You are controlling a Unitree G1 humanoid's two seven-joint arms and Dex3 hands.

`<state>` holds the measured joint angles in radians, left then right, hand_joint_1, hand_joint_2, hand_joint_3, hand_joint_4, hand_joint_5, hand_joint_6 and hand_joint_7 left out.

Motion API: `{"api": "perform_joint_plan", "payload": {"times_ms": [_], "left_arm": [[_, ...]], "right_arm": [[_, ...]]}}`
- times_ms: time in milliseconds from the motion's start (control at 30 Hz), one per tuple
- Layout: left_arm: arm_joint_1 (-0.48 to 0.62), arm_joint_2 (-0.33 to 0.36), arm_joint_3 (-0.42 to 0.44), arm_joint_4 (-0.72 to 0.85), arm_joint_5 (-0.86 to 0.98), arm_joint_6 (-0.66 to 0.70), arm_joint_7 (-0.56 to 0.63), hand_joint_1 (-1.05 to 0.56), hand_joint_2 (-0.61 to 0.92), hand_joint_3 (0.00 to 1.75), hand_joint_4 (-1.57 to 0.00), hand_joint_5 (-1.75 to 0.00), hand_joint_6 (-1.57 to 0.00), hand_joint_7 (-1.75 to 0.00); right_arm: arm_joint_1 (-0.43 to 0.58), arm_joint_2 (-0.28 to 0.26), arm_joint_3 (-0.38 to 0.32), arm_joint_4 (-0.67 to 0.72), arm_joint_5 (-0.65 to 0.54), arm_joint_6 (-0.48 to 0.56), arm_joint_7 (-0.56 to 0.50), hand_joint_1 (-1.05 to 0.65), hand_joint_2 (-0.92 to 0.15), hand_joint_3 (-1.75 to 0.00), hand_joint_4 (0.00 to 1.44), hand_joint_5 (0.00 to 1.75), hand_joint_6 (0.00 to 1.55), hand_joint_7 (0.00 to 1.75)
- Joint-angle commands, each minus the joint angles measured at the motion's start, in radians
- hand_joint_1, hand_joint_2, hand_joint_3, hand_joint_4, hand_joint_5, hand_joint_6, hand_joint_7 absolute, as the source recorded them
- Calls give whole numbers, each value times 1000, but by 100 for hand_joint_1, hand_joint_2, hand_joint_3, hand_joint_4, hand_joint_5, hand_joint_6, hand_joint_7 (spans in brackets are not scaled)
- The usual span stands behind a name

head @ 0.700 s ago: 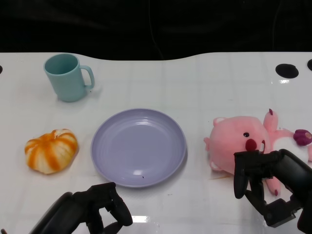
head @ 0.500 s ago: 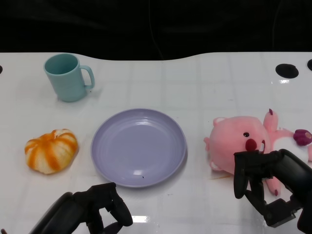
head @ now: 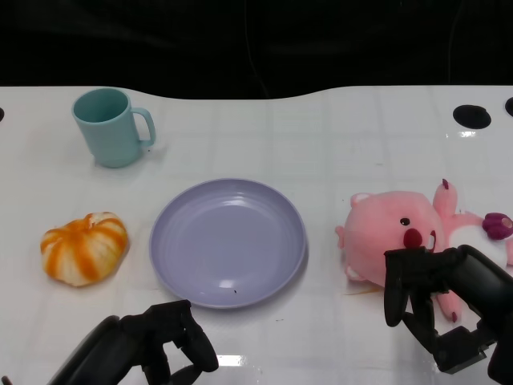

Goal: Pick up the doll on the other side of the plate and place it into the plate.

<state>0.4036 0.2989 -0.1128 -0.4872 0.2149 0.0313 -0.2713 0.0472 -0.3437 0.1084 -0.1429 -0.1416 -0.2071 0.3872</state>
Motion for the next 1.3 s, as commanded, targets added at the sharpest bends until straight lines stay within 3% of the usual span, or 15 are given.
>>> {"api": "perform_joint_plan", "payload": {"times_ms": [33,333,533,633,667,700,867,1000,1100,1300], "left_arm": [[-6,14,8,-9,-1,7,-6,-27,86,58,-64,-173,-64,-127],[-9,15,8,-5,1,3,-4,-27,85,58,-64,-172,-64,-127],[-6,13,8,-10,-2,11,-5,-27,85,58,-64,-174,-65,-126],[-6,15,9,-9,0,7,-6,-27,85,59,-64,-175,-65,-126],[-6,16,9,-8,0,5,-5,-26,85,59,-64,-174,-65,-126],[-5,16,9,-7,-1,3,-5,-26,85,59,-64,-174,-65,-126],[-3,19,11,-10,0,10,-7,-27,86,58,-64,-174,-64,-127],[-3,21,12,-6,-1,5,-6,-27,86,58,-64,-175,-64,-126],[-4,21,13,-6,-7,6,-9,-27,86,58,-64,-175,-65,-126],[-5,20,8,-7,-1,9,-7,-27,85,58,-63,-174,-65,-127]], "right_arm": [[-10,-7,-3,12,1,-15,-8,4,-29,-145,88,175,77,151],[-14,-4,-4,10,-3,-7,-13,4,-29,-144,87,175,77,149],[-22,12,-20,20,32,0,-24,8,-35,-136,79,159,80,122],[-28,21,-29,20,45,1,-32,6,-43,-120,73,149,77,111],[-30,22,-32,15,44,6,-35,2,-47,-105,70,140,75,104],[-32,22,-35,11,40,7,-39,-3,-54,-85,65,127,71,90],[-48,6,-39,-20,-19,29,-63,-18,-77,-28,42,75,51,34],[-69,-43,-44,-26,-110,12,-83,-37,-88,-9,19,57,31,12],[-79,-71,-49,-26,-169,-4,-109,-46,-89,-3,5,53,22,5],[-76,-94,-55,-57,-290,9,-164,-59,-87,0,0,30,17,2]]}}
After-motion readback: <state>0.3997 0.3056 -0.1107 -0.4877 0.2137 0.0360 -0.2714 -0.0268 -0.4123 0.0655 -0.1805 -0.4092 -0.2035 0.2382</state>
